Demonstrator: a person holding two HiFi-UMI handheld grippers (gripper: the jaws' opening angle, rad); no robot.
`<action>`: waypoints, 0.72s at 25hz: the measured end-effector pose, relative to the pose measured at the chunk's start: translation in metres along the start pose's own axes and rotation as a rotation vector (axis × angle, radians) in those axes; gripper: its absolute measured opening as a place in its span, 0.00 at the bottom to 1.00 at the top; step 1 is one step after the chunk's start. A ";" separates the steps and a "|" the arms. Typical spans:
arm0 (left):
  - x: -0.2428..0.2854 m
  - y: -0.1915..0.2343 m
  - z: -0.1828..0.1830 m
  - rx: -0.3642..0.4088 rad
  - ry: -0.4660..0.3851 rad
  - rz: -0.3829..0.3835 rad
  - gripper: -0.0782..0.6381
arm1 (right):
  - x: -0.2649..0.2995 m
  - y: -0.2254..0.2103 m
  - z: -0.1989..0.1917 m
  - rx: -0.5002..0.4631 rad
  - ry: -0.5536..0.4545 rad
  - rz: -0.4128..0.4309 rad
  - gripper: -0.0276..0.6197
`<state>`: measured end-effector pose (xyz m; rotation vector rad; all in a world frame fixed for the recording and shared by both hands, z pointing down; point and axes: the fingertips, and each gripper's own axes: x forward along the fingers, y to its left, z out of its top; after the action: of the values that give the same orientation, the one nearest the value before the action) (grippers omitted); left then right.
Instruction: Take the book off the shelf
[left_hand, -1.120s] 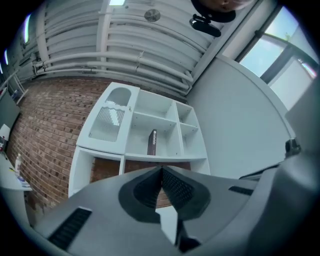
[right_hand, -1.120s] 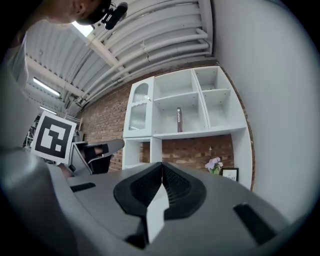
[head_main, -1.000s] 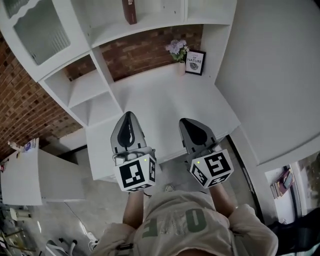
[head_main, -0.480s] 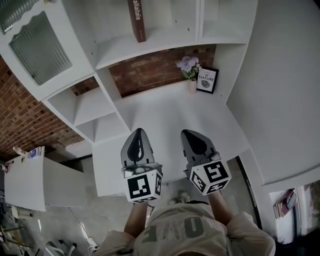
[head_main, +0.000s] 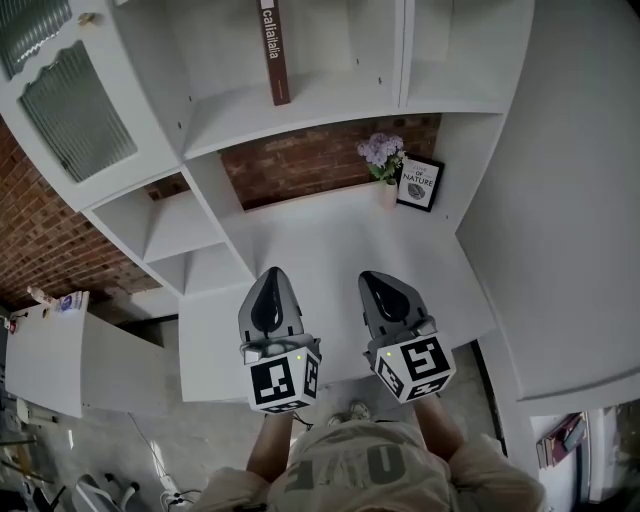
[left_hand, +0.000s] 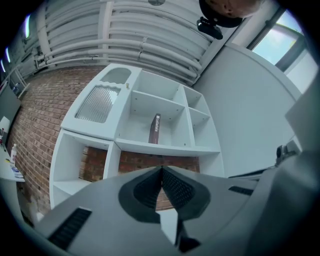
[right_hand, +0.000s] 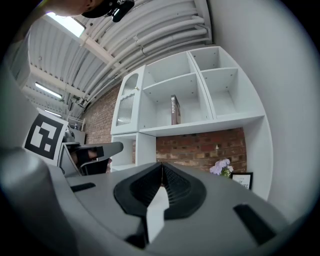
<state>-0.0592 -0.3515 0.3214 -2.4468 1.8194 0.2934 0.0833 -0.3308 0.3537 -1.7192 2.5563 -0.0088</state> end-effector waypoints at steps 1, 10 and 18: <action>0.002 -0.003 0.000 0.004 -0.001 0.004 0.13 | 0.000 -0.004 0.001 0.001 -0.003 0.004 0.07; 0.009 -0.030 -0.009 0.075 0.021 0.010 0.13 | 0.012 -0.031 -0.014 0.029 0.025 0.028 0.07; 0.031 -0.012 0.000 0.052 -0.019 0.016 0.13 | 0.033 -0.035 -0.002 -0.001 0.001 -0.002 0.07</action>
<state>-0.0391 -0.3775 0.3147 -2.3880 1.8161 0.2651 0.1032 -0.3742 0.3557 -1.7229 2.5557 -0.0087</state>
